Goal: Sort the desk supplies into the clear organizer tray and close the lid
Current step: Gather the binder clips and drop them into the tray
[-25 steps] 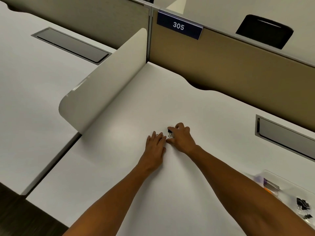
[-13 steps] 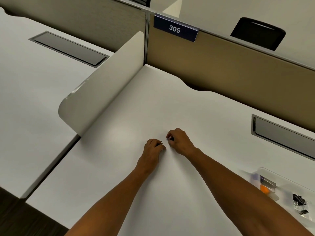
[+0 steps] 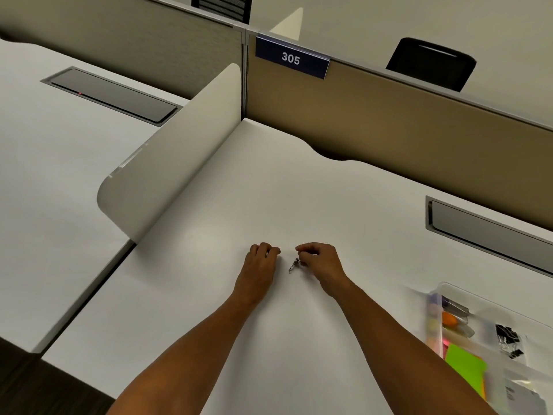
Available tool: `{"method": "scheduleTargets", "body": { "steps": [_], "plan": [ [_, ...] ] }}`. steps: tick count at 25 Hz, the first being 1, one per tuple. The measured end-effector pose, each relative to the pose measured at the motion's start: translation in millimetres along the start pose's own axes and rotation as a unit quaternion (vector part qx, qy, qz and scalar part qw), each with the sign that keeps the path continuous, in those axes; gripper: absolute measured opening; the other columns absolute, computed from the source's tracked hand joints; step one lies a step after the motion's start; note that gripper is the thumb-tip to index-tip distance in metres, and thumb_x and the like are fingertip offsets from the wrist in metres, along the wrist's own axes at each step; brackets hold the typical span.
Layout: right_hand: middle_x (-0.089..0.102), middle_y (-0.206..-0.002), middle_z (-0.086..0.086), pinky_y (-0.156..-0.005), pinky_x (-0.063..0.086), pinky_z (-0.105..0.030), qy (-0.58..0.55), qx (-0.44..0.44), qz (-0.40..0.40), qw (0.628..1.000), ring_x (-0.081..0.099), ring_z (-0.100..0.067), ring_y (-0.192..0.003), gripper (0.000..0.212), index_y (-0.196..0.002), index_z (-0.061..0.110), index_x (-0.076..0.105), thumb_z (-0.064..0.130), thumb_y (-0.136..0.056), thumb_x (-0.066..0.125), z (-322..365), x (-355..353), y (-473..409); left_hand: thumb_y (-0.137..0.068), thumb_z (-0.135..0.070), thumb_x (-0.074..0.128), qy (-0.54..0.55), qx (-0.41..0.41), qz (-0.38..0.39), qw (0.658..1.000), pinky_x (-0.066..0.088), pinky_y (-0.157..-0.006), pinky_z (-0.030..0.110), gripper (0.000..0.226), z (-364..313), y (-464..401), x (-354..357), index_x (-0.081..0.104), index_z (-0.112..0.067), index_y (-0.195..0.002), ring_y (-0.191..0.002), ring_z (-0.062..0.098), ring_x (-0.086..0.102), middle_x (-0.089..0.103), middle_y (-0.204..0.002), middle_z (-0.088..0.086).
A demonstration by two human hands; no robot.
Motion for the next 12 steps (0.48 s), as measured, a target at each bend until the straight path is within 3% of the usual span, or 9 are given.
{"method": "scheduleTargets", "body": {
  "steps": [3, 5, 8, 12],
  "plan": [
    [0.073, -0.088, -0.008, -0.071, 0.055, -0.024, -0.215, 0.099, -0.024, 0.971, 0.067, -0.017, -0.071, 0.018, -0.091, 0.006, 0.076, -0.004, -0.084, 0.063, -14.3, -2.5, 7.2, -0.092, -0.011, 0.06, -0.001, 0.006, -0.014, 1.0, 0.045, -0.059, 0.032, 0.005, 0.9, -1.4, -2.9, 0.062, -0.008, -0.089, -0.077, 0.024, 0.055, 0.059, -0.087, 0.007],
    [0.073, -0.088, -0.009, -0.072, 0.056, -0.026, -0.206, 0.102, -0.017, 0.973, 0.067, -0.018, -0.071, 0.016, -0.093, 0.006, 0.075, -0.003, -0.084, 0.065, -15.2, -1.8, 10.9, -0.093, -0.02, 0.063, -0.01, 0.011, -0.021, 1.0, 0.04, -0.052, 0.03, 0.017, 1.8, -3.9, -4.1, 0.06, -0.01, -0.08, -0.069, 0.022, 0.053, 0.058, -0.077, 0.004],
    [0.073, -0.095, -0.002, -0.078, 0.056, -0.025, 0.032, 0.009, 0.002, 0.999, 0.069, -0.014, -0.082, 0.019, -0.099, 0.016, 0.075, 0.008, -0.082, 0.072, -2.7, 1.3, 15.4, -0.092, -0.028, 0.065, -0.042, 0.018, -0.036, 0.998, 0.037, -0.045, 0.03, 0.025, 1.1, -4.4, -8.4, 0.056, -0.014, -0.074, -0.06, 0.018, 0.052, 0.057, -0.067, -0.001],
    [0.064, -0.108, 0.0, -0.082, 0.048, -0.022, 0.285, -0.116, 0.048, 0.95, 0.065, -0.015, -0.096, 0.03, -0.112, 0.015, 0.072, 0.014, -0.082, 0.074, 17.6, 19.9, 18.6, -0.095, -0.035, 0.057, -0.031, -0.051, -0.081, 0.995, 0.032, -0.039, 0.026, 0.025, 9.7, -6.5, -22.1, 0.054, -0.015, -0.08, -0.043, 0.016, 0.043, 0.053, -0.053, -0.004]
  ]
}}
Point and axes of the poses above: each hand's wrist, its own y-axis away from the middle knuckle, its own x-axis out of the palm, z = x × y, the point moved 6 cm from there along -y, towards the middle knuckle
